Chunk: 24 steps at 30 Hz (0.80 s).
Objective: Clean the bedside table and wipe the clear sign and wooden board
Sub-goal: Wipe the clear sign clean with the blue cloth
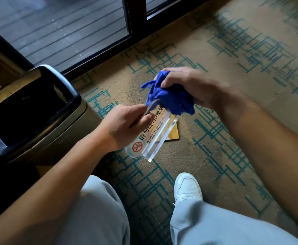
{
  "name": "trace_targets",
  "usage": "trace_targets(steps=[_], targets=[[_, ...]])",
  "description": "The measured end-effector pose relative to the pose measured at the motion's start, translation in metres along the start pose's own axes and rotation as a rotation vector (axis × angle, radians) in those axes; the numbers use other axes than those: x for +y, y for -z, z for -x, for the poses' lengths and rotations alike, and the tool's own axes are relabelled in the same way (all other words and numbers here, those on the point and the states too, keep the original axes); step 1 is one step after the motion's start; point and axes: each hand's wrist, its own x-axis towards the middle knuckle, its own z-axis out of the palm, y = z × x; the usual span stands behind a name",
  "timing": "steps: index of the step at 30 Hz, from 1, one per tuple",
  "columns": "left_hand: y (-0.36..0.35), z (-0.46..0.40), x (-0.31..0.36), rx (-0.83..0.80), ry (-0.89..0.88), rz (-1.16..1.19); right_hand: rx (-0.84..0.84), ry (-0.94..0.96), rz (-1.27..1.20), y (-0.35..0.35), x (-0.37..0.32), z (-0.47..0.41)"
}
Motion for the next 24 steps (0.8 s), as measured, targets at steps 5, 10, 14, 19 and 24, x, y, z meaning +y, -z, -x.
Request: trace_targets(steps=[5,10,14,19,24], targets=[[0.000,0.001,-0.016,0.003,0.014,0.130,0.035,-0.086,0.066,0.021,0.023,0.009],[-0.003,0.005,-0.049,0.047,0.201,0.250,0.275,-0.109,-0.019,0.028,0.056,0.024],[-0.022,-0.005,-0.082,0.048,0.420,-0.045,0.372,-0.167,-0.076,0.017,0.087,0.034],[-0.053,-0.037,-0.115,-0.048,0.662,-0.205,0.410,-0.154,-0.282,0.010,0.128,0.048],[-0.079,-0.053,-0.154,-0.106,0.817,-0.262,0.349,-0.158,-0.556,0.010,0.155,0.070]])
